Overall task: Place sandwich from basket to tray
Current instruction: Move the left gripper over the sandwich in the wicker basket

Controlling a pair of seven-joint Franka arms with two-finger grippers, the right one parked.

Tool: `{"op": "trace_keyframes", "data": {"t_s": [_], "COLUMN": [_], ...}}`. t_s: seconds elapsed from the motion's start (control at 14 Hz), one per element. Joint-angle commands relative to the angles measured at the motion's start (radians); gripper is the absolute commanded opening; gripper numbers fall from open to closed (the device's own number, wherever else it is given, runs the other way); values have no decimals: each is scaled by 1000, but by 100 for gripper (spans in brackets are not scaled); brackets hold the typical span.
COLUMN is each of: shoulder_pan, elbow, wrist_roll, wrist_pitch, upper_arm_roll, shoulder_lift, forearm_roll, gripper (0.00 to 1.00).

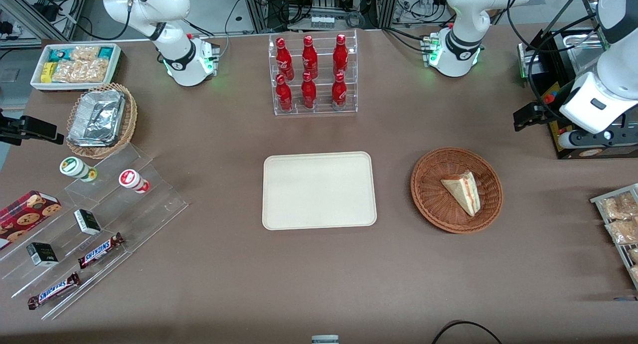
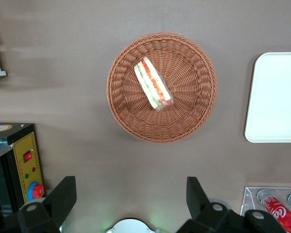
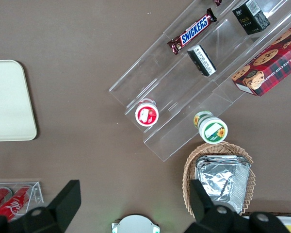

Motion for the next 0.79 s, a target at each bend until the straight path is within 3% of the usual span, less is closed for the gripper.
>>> {"op": "trace_keyframes", "data": {"t_s": [0.0,0.36,0.71], "shoulder_pan": [-7,-12,-30], "elbow": [30,-10,-223], "wrist_roll": [67,63,59], "wrist_pitch": [-15,33,297], "upper_arm_roll": [6,4,1], "shoulder_lift": [15,80,81], "forearm_roll": [-12,-12,-9], "gripper": [100,100,100]}}
